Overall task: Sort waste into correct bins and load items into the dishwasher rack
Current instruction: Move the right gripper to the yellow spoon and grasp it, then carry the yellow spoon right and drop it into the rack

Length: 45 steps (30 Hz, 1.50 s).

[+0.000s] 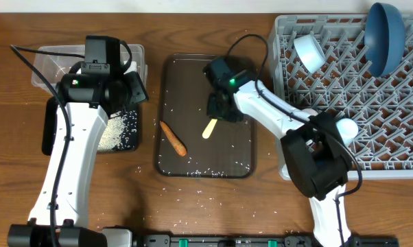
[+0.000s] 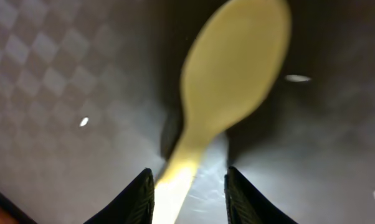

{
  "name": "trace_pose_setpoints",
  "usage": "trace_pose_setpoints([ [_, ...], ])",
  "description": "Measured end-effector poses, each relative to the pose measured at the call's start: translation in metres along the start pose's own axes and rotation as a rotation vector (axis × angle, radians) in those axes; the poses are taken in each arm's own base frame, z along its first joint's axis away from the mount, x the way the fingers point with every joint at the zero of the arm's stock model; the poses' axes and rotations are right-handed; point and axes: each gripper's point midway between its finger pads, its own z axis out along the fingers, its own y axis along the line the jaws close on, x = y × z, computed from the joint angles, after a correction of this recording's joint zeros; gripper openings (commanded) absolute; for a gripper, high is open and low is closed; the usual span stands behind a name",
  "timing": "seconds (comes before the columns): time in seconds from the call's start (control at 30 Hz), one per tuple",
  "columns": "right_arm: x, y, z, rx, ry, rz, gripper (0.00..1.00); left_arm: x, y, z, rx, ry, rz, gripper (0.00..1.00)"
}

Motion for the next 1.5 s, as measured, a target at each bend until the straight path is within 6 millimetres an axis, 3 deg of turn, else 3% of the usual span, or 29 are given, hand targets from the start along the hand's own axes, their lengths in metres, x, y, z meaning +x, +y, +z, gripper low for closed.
trace_pose_setpoints([
  [0.13, 0.002, 0.006, 0.009, -0.002, -0.006, -0.013, 0.26, 0.004, 0.002, 0.000, -0.007, 0.016, 0.006, 0.54],
  [0.27, -0.003, 0.008, 0.012, -0.010, -0.021, -0.012, 0.01, 0.005, 0.002, 0.000, -0.009, 0.019, 0.010, 0.54],
  [0.57, -0.008, 0.020, 0.009, -0.061, -0.030, -0.042, 0.01, 0.005, 0.002, 0.000, -0.009, 0.019, 0.011, 0.54],
  [0.83, 0.006, 0.025, 0.005, -0.130, 0.056, -0.278, 0.01, 0.005, 0.002, 0.000, -0.009, 0.020, 0.013, 0.56],
  [0.87, 0.008, 0.022, 0.002, -0.137, 0.075, -0.310, 0.01, 0.005, 0.002, 0.000, -0.009, 0.020, 0.013, 0.77],
  [0.9, 0.008, 0.018, -0.002, -0.139, 0.091, -0.330, 0.01, 0.005, 0.002, 0.000, -0.009, 0.020, 0.019, 0.79],
  [1.03, -0.011, -0.004, -0.046, -0.167, 0.072, -0.376, 0.01, 0.005, 0.003, 0.000, -0.012, 0.019, 0.014, 0.84],
  [1.2, -0.069, -0.041, -0.159, -0.211, -0.182, -0.377, 0.01, 0.003, 0.002, 0.000, -0.008, 0.011, 0.014, 0.86],
  [1.3, -0.087, -0.079, -0.217, -0.167, -0.304, -0.359, 0.01, 0.003, 0.002, 0.000, -0.008, 0.011, 0.013, 0.86],
  [1.4, -0.098, -0.117, -0.240, -0.100, -0.360, -0.347, 0.01, 0.003, 0.002, 0.000, -0.008, 0.011, 0.013, 0.87],
  [1.5, -0.115, -0.142, -0.237, -0.060, -0.385, -0.337, 0.02, 0.003, 0.002, 0.000, -0.008, 0.011, 0.013, 0.87],
])
